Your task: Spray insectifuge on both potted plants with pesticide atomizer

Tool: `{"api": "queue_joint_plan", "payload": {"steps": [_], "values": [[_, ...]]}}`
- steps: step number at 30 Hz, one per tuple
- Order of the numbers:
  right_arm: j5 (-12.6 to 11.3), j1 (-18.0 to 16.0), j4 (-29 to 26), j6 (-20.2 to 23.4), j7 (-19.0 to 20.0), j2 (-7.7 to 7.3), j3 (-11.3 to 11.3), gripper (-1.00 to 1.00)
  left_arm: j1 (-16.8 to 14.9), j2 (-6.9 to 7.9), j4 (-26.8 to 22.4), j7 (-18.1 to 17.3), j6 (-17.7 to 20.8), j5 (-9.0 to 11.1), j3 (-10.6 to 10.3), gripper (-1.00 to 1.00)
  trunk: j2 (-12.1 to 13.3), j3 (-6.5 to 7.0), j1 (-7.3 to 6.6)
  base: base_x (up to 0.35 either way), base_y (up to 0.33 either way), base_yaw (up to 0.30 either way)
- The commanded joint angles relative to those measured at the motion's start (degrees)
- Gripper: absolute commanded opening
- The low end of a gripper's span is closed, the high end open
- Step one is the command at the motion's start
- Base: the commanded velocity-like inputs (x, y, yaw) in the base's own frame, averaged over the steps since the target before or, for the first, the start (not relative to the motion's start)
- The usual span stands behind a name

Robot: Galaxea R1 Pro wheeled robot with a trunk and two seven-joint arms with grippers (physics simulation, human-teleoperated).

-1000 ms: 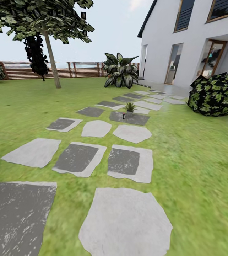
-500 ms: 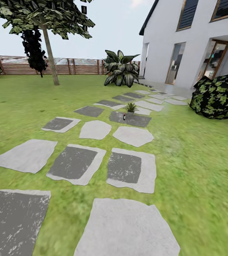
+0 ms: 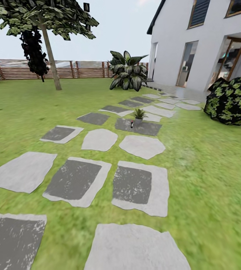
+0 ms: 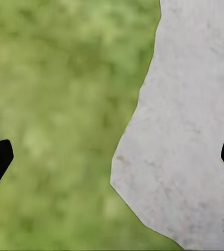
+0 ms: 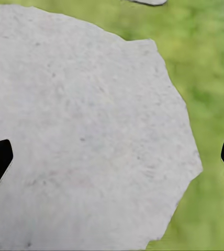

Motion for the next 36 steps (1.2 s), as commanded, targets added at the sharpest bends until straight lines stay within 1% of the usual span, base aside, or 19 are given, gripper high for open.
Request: {"api": "queue_joint_plan", "payload": {"steps": [1, 36], "values": [[0.28, -0.01, 0.05, -0.16, -0.01, -0.02, 0.01, 1.00, -0.03, -0.01, 0.05, -0.02, -0.19, -0.10, 0.19, 1.00, -0.02, -0.05, 0.03, 0.337, 0.000, 0.000], [0.28, -0.02, 0.06, -0.16, 0.17, -0.02, 0.09, 1.00, -0.03, -0.08, 0.05, -0.02, -0.19, -0.10, 0.11, 1.00, -0.02, -0.05, 0.03, 0.337, 0.000, 0.000]]}}
